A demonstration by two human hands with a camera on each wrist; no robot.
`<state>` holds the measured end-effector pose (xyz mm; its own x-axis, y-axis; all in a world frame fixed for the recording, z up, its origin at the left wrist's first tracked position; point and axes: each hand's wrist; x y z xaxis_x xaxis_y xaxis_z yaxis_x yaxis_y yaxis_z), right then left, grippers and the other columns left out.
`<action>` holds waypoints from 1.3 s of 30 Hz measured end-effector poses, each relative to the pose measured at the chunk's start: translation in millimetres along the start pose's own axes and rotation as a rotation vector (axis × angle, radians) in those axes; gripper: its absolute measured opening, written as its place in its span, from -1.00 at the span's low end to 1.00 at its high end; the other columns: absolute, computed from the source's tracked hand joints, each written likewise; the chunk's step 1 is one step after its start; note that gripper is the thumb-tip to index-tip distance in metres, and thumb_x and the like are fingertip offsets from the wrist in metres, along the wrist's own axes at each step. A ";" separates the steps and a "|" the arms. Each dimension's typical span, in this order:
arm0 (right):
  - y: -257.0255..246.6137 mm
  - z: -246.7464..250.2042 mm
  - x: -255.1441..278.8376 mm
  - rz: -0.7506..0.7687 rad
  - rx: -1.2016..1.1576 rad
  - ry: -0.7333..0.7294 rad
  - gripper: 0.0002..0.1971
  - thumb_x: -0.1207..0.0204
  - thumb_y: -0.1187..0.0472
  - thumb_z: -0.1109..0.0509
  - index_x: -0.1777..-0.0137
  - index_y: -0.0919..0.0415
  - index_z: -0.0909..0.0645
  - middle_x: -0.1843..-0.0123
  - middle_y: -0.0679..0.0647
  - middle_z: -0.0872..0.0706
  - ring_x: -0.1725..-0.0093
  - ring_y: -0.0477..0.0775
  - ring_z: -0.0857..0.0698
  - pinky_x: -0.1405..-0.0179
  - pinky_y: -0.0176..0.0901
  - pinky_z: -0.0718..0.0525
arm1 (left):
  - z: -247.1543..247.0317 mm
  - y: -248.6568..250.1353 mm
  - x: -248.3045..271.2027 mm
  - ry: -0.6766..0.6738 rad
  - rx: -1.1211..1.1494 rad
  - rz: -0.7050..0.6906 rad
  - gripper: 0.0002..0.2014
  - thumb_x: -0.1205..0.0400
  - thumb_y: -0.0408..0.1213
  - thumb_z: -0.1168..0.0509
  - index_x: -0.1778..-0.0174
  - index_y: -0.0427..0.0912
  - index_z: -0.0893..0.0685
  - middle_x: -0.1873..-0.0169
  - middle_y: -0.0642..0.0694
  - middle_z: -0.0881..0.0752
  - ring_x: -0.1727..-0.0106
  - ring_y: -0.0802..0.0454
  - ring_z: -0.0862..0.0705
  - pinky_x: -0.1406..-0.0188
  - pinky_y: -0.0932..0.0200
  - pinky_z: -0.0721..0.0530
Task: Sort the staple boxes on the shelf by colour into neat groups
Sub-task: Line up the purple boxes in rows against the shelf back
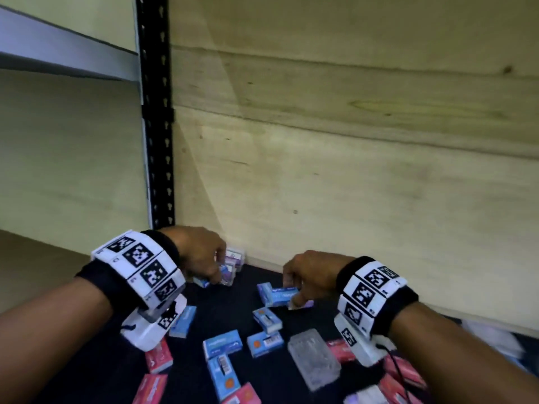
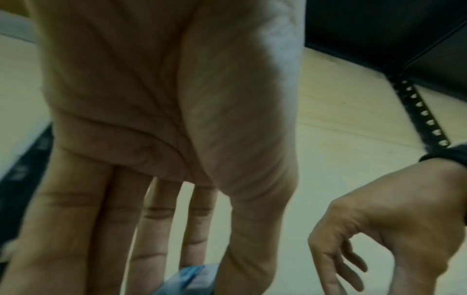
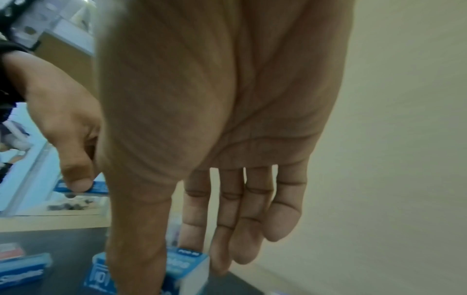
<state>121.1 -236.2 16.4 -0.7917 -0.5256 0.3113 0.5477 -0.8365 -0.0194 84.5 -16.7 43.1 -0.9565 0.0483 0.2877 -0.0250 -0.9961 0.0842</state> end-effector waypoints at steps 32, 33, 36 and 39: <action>217.4 -67.5 118.3 -0.622 -0.005 0.046 -0.68 -0.58 -0.03 -0.37 -0.23 0.11 -0.62 -0.11 0.07 -0.72 -0.03 0.13 -0.71 0.13 -0.10 -0.61 | -53.6 231.8 -116.3 -0.090 -0.326 -0.399 -0.54 -0.45 -0.04 -0.55 -0.22 -0.16 -0.72 -0.12 -0.11 -0.75 -0.07 -0.12 -0.74 0.01 0.04 -0.73; 217.7 -67.8 118.3 -0.620 -0.013 0.050 -0.69 -0.58 -0.02 -0.37 -0.22 0.12 -0.63 -0.10 0.07 -0.72 -0.01 0.13 -0.72 0.14 -0.11 -0.61 | -49.8 233.7 -117.3 -0.079 -0.321 -0.403 -0.55 -0.48 -0.01 -0.52 -0.21 -0.17 -0.72 -0.12 -0.11 -0.76 -0.07 -0.12 -0.74 0.01 0.05 -0.72; 217.0 -69.2 119.4 -0.614 -0.047 0.064 -0.72 -0.60 0.02 -0.38 -0.21 0.14 -0.65 -0.12 0.08 -0.74 -0.03 0.13 -0.72 0.07 -0.10 -0.67 | -41.9 241.7 -119.5 -0.033 -0.263 -0.433 -0.51 -0.55 0.13 -0.40 -0.22 -0.19 -0.72 -0.13 -0.13 -0.76 -0.08 -0.14 -0.75 -0.07 -0.01 -0.73; 216.9 -70.4 122.4 -0.607 -0.090 0.088 -0.76 -0.61 0.05 -0.37 -0.20 0.12 -0.67 -0.14 0.07 -0.74 -0.06 0.11 -0.72 -0.03 -0.07 -0.69 | -43.2 250.6 -121.4 -0.049 -0.241 -0.454 -0.39 -0.53 0.25 -0.36 -0.25 -0.20 -0.69 -0.14 -0.14 -0.76 -0.10 -0.14 -0.74 -0.11 -0.04 -0.71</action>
<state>123.9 -492.9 -16.6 -0.9764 0.0404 0.2123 -0.0292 -0.9980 0.0557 181.8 -275.4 -12.0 -0.8192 0.4774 0.3177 -0.5062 -0.8623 -0.0097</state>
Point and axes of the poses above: each hand's wrist, its own x-axis away from the middle knuckle, its own z-axis out of the back of the hand, y = z × x
